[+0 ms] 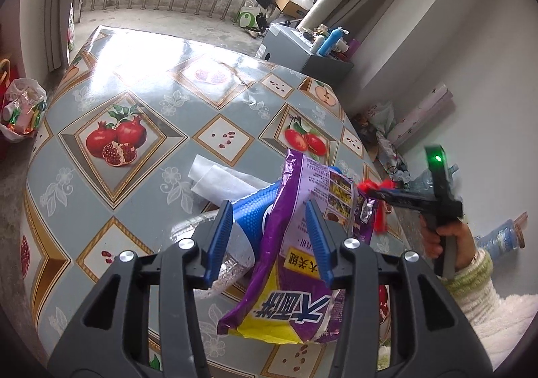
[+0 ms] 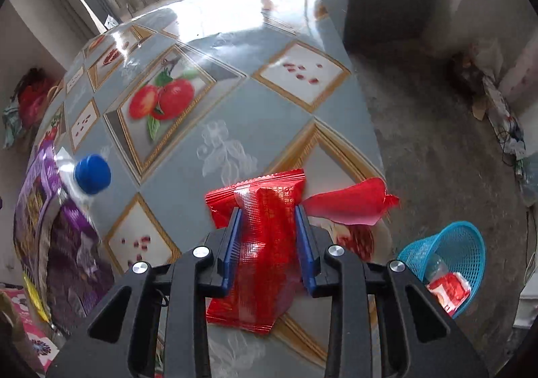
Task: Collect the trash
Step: 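Close the right tool on the red mesh bag while the left tool grasps the purple snack bag, then lift the red mesh bag with the right tool while the left tool lifts the purple bag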
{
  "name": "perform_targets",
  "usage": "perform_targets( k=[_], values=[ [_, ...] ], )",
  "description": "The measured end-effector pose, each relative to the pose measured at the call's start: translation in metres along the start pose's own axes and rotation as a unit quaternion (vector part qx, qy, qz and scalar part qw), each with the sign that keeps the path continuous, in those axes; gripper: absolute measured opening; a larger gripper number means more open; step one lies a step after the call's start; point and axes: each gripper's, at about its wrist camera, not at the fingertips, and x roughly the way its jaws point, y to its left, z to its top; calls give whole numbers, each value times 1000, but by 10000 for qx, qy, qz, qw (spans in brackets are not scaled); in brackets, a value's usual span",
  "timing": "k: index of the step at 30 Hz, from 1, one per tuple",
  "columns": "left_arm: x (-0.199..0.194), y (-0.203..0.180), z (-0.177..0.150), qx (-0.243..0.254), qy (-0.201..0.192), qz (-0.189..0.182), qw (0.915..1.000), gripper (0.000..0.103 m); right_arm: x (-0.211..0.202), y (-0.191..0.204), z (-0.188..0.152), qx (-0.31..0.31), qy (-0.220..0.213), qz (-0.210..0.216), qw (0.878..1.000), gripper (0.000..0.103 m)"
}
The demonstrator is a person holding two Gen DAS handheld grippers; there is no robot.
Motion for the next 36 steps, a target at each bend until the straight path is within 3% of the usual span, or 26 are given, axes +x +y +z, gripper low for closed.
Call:
perform_targets(
  k=[6,11,19,27,30,34,36],
  values=[
    [2,-2,-10,-31,57,68,10000,42,-24,-7,-63,428,-74,292,9986,30],
    [6,-2,-20,-90,155,97,9998,42,-33,0,-92,581,-123,609,9964,30],
    [8,-7,-33,48,134,450,9989,42,-34,5,-98,663,-178,846,9940,29],
    [15,-11,-46,59,411,399,9983,42,-36,1,-102,761,-245,1003,9917,29],
    [18,-16,-54,48,551,149,9984,42,-37,1,-98,761,-294,1034,9913,29],
    [27,-25,-70,-90,1092,-773,9910,42,-40,2,-96,740,-340,1038,9913,29],
    [31,-30,-79,-22,1302,-1008,9864,42,-40,1,-95,738,-336,1035,9913,29]
  ],
)
